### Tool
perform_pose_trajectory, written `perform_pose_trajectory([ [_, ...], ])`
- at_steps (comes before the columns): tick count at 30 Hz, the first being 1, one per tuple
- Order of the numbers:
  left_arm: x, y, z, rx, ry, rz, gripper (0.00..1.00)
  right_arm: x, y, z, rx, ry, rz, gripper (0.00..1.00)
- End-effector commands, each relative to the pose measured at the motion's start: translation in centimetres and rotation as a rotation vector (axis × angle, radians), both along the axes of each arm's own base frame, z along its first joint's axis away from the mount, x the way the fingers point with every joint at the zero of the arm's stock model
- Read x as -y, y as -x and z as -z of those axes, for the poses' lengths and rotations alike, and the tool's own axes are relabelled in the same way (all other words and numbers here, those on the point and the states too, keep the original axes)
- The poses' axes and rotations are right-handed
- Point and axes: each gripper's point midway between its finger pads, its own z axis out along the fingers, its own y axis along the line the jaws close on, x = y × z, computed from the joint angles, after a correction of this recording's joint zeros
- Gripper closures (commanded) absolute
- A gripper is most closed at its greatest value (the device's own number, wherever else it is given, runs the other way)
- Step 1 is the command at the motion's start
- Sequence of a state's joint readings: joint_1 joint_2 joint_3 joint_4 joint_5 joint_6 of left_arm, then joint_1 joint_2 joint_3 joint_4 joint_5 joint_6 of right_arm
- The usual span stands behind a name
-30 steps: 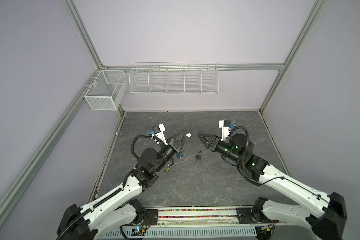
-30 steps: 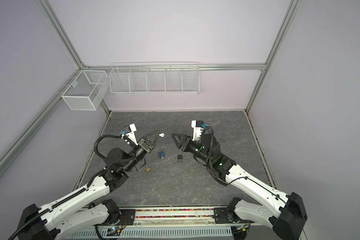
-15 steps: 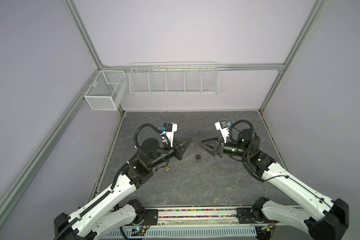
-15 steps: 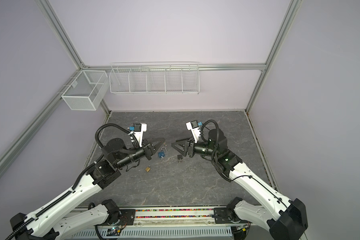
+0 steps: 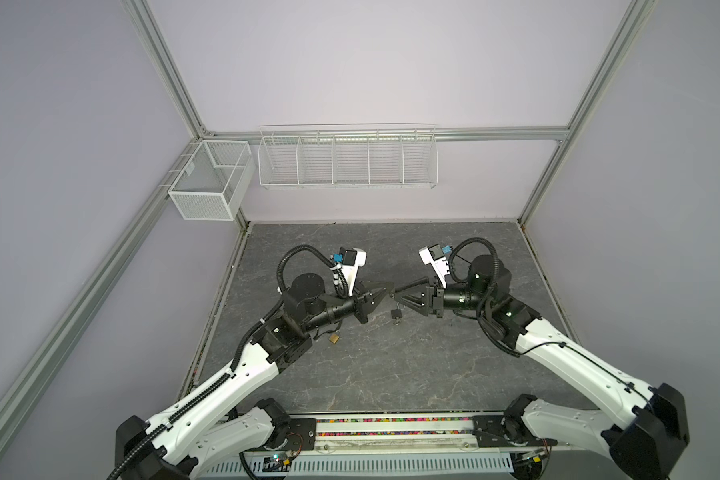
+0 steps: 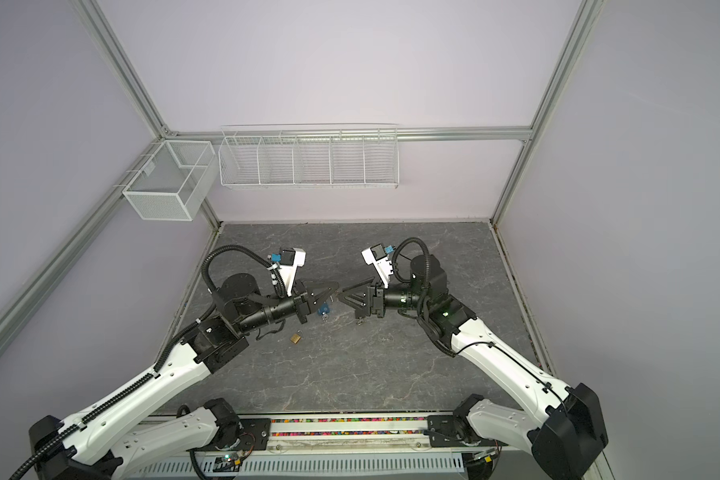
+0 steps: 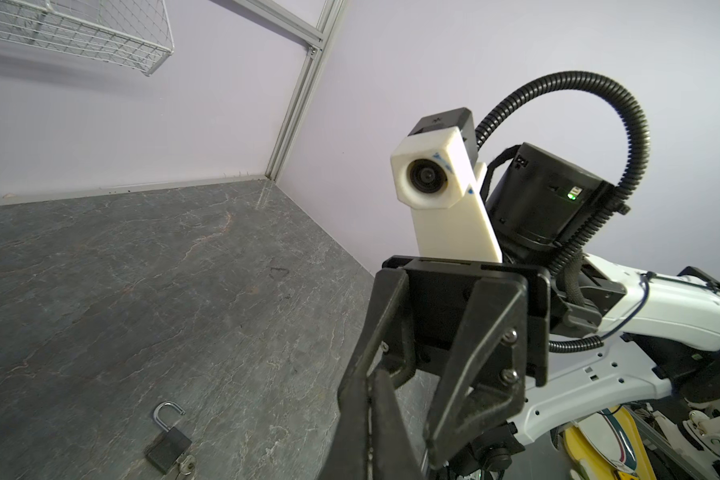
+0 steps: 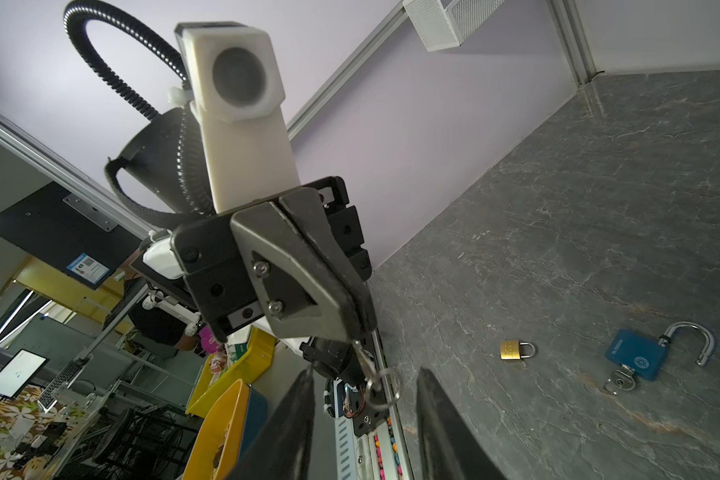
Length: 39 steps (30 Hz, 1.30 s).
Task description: Unlock with the key
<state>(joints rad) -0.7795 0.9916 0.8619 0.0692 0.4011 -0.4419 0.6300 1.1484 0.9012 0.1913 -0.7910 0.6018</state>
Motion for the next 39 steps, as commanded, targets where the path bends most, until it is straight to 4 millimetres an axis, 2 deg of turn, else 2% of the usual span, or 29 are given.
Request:
perform_pose_trajectory([
  [1,0.20,0.20,-1.84,0.050,0.029,0.023,1.00,-0.18,0.27,-1.52,0.061,-0.037,-0.031,0.59],
  [11,0.14,0.20,-2.15,0.054,0.043,0.021,1.00,-0.80,0.30,-0.74,0.061,-0.025,-0.054,0.71],
  [16,0.36,0.19,-2.15,0.051,0.047,0.030,1.00,-0.88,0.45,-1.38,0.078,-0.042,-0.059,0.72],
  [24,0.39,0.11,-2.12,0.049,0.049,0.028,1.00,-0.98,0.55,-0.99,0.075,-0.032,-0.067,0.80],
  [39,0.35,0.15,-2.02,0.054,0.042,0.027,1.00,-0.71,0.63,-1.56,0.098,-0.035,-0.051,0.94],
])
